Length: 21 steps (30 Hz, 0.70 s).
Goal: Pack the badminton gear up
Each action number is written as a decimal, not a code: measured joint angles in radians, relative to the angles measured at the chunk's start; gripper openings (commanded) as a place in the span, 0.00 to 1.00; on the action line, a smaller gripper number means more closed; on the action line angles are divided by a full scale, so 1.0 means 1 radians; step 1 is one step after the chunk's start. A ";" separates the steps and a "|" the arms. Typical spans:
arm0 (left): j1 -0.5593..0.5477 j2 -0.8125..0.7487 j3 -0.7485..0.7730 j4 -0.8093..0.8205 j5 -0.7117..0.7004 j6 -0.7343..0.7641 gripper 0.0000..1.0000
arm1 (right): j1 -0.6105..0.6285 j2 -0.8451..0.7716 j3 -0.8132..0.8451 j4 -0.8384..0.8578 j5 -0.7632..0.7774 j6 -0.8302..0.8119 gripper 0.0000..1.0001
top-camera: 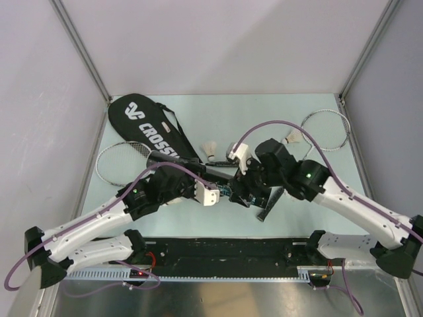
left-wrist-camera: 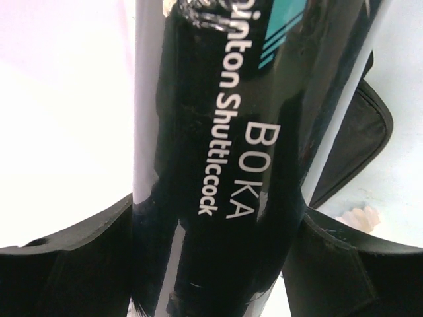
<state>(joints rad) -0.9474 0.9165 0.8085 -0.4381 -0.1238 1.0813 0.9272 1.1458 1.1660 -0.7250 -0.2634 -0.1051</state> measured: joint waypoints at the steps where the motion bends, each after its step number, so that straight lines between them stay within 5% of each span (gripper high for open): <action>1: 0.002 0.004 0.000 -0.005 -0.003 -0.016 0.47 | -0.005 -0.018 0.000 0.010 0.000 0.001 0.93; 12: 0.005 0.006 0.003 -0.023 -0.049 -0.231 0.41 | -0.112 -0.223 0.000 0.118 0.064 0.137 0.99; 15: 0.005 -0.003 0.011 -0.024 -0.066 -0.310 0.45 | -0.153 -0.288 0.000 0.169 0.108 0.225 0.96; 21: 0.016 -0.032 0.037 -0.017 -0.115 -0.493 0.37 | -0.181 -0.406 0.001 0.297 0.139 0.350 0.77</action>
<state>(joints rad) -0.9314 0.8841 0.8452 -0.4549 -0.2386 0.5884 0.7460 0.7399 1.1671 -0.4278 -0.1246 0.2451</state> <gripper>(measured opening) 0.737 0.865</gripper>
